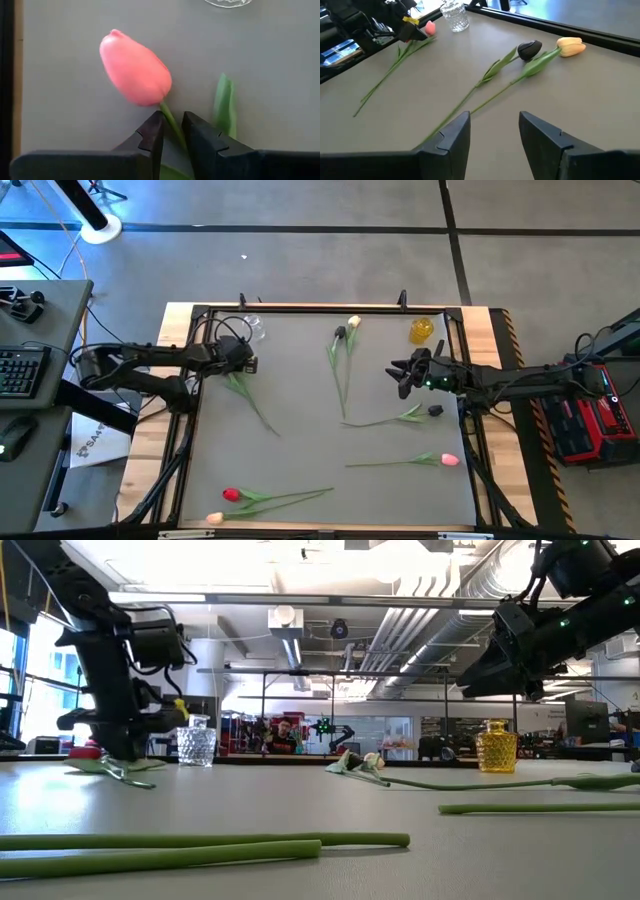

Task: Sort flowers into vase by color
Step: Put the top pink flower into the transparent vase

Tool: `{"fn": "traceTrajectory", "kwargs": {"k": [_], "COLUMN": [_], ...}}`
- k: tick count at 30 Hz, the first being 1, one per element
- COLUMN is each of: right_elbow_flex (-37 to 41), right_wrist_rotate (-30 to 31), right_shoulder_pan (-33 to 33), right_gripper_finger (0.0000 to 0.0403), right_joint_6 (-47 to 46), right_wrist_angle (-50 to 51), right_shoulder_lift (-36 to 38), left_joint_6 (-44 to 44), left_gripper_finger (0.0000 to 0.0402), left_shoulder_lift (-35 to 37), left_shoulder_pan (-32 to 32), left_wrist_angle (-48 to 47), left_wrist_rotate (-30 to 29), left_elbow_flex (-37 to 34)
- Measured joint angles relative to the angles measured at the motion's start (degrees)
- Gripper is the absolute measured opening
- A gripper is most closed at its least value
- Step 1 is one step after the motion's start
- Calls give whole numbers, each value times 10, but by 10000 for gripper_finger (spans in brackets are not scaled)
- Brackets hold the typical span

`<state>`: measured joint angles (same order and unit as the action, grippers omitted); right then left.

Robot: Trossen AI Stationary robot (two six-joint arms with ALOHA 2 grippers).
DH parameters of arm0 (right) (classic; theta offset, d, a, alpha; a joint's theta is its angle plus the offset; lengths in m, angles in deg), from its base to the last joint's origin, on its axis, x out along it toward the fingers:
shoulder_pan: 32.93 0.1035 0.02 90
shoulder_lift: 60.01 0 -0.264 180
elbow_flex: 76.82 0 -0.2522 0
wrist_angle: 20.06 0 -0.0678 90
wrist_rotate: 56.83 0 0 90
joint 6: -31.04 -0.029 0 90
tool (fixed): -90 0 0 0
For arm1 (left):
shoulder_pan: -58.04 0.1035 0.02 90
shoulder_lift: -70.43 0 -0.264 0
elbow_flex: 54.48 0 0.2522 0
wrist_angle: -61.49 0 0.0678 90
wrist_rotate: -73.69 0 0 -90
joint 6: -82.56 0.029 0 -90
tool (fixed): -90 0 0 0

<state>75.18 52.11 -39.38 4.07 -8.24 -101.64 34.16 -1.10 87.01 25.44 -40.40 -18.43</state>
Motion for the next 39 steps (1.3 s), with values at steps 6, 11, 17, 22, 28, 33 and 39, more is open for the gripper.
{"fn": "traceTrajectory", "kwargs": {"k": [6, 11, 17, 22, 28, 33, 39], "right_elbow_flex": [0, 0, 0, 0, 0, 0, 0], "right_wrist_rotate": [-6, -12, -13, -29, -31, -31, -32], "right_shoulder_pan": [0, 0, 0, 0, 0, 0, 0], "right_gripper_finger": [156, 156, 156, 156, 156, 156, 156], "right_joint_6": [0, 0, -1, -1, 16, 20, 20], "right_wrist_angle": [0, 0, 0, 0, -4, -15, -14], "right_shoulder_lift": [0, 0, 0, 0, 0, 0, 0], "left_joint_6": [6, 7, 7, 24, 117, 218, 315], "left_gripper_finger": [19, 6, 2, 1, 1, 0, 0], "left_shoulder_lift": [-3, 21, 73, 132, 205, 240, 247], "left_shoulder_pan": [-4, -14, -40, -65, -69, -68, -68], "left_wrist_angle": [6, 13, 30, 62, 187, 304, 330], "left_wrist_rotate": [4, 21, 33, 31, 28, 26, 15], "left_elbow_flex": [0, -2, -2, -2, -2, 4, 56]}}
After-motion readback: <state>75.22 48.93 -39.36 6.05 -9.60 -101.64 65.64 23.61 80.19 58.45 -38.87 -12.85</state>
